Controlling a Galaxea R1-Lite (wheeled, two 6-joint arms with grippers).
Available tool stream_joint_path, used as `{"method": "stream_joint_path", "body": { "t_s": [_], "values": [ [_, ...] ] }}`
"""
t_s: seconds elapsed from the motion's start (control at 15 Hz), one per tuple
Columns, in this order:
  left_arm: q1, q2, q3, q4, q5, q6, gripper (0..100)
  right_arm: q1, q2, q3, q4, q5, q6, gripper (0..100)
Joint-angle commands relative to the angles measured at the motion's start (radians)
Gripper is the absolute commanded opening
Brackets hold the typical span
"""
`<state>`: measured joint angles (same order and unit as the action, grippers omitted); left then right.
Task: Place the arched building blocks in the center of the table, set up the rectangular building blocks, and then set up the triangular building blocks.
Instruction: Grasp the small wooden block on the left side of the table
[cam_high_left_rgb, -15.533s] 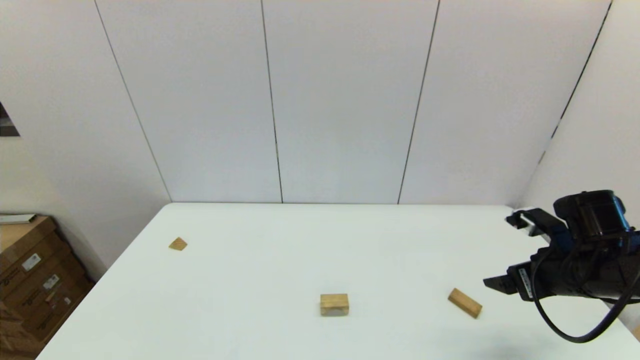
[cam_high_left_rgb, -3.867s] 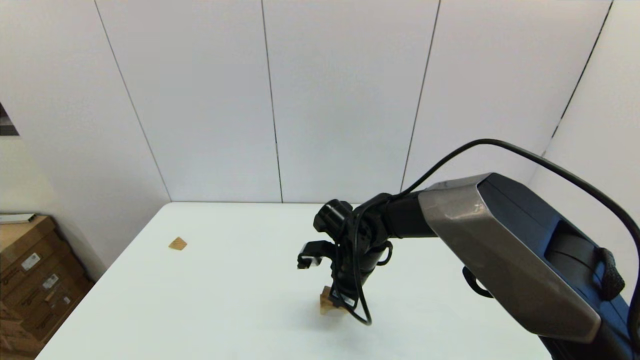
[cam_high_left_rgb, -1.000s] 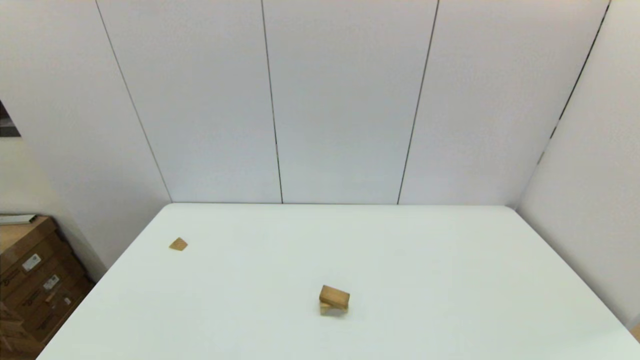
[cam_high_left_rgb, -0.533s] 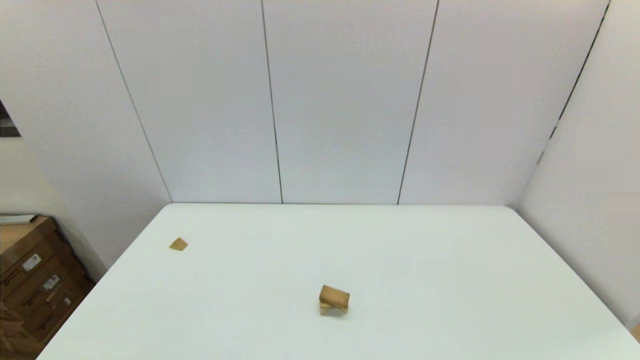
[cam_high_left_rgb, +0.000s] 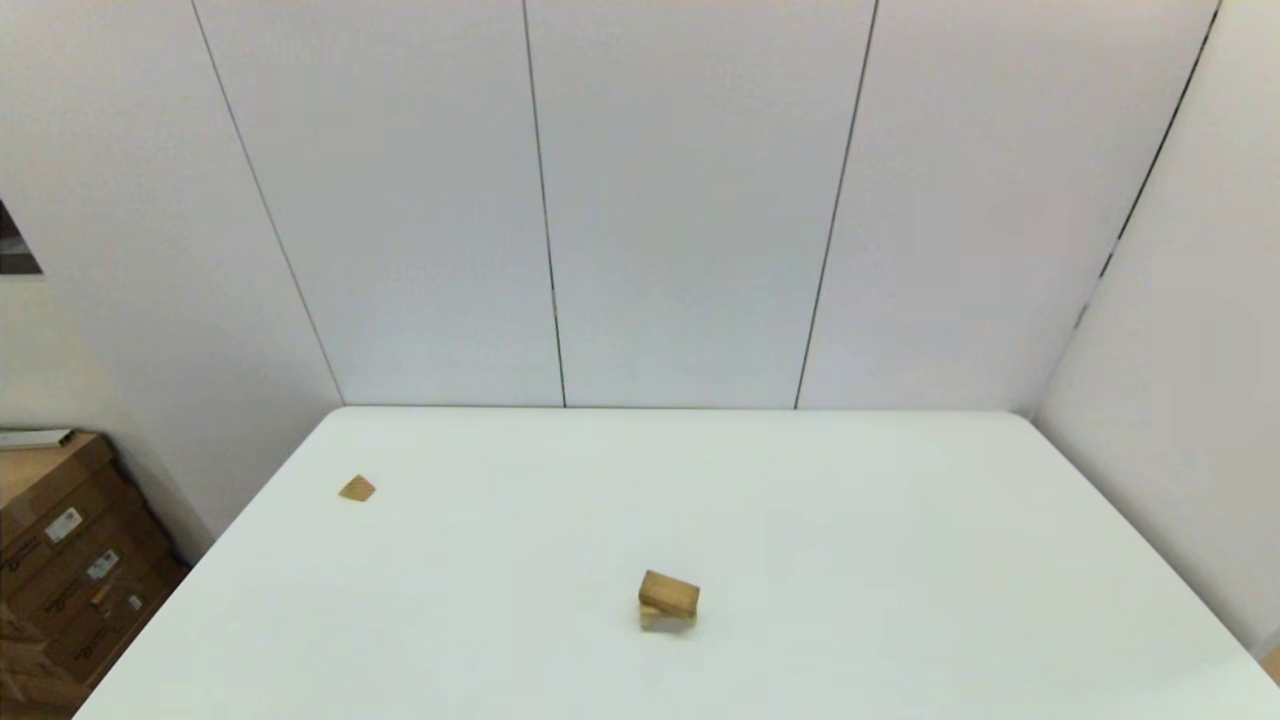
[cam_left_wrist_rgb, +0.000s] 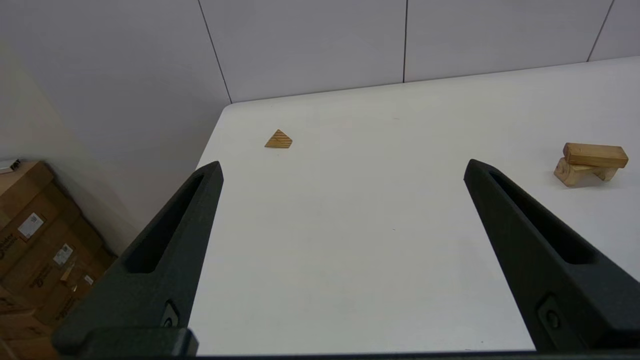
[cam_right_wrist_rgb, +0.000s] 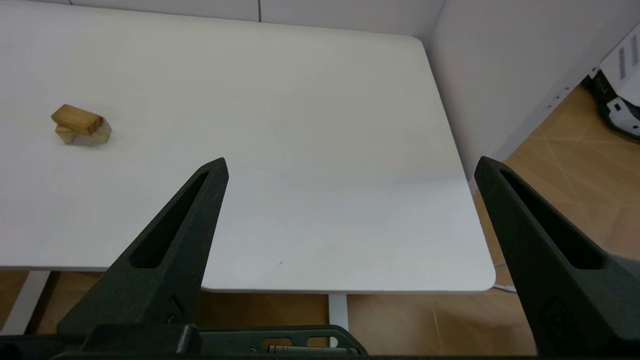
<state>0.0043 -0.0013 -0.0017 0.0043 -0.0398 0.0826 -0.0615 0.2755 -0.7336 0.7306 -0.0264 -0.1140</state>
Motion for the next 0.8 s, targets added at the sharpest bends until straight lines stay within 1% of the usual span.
{"method": "stream_joint_path", "body": {
  "t_s": [0.07,0.2,0.4,0.47,0.53,0.67,0.73,0.8],
  "values": [
    [0.0,0.001,0.0,0.0,0.0,0.0,100,0.019,-0.021,0.053,0.006,0.0,0.001,100],
    [0.0,0.001,0.0,0.0,0.0,0.0,100,0.045,-0.032,0.056,0.004,0.002,0.002,100],
    [0.0,0.001,0.0,0.0,0.0,0.0,100,0.051,-0.11,0.157,0.0,0.02,0.002,100],
    [0.0,0.001,0.0,0.0,0.001,0.0,100,0.055,-0.154,0.2,-0.023,0.029,0.002,100],
    [0.0,0.001,0.0,0.0,0.0,0.0,100,0.055,-0.194,0.258,-0.086,0.048,0.001,100],
    [0.0,0.001,0.0,0.0,0.0,0.0,100,0.057,-0.236,0.399,-0.255,0.039,0.002,100],
    [0.0,0.001,0.0,0.0,0.0,0.0,100,0.057,-0.251,0.442,-0.297,0.037,0.001,100],
    [0.002,0.001,0.0,0.0,0.0,0.0,100,0.057,-0.269,0.477,-0.312,0.036,0.001,100]
  ]
}}
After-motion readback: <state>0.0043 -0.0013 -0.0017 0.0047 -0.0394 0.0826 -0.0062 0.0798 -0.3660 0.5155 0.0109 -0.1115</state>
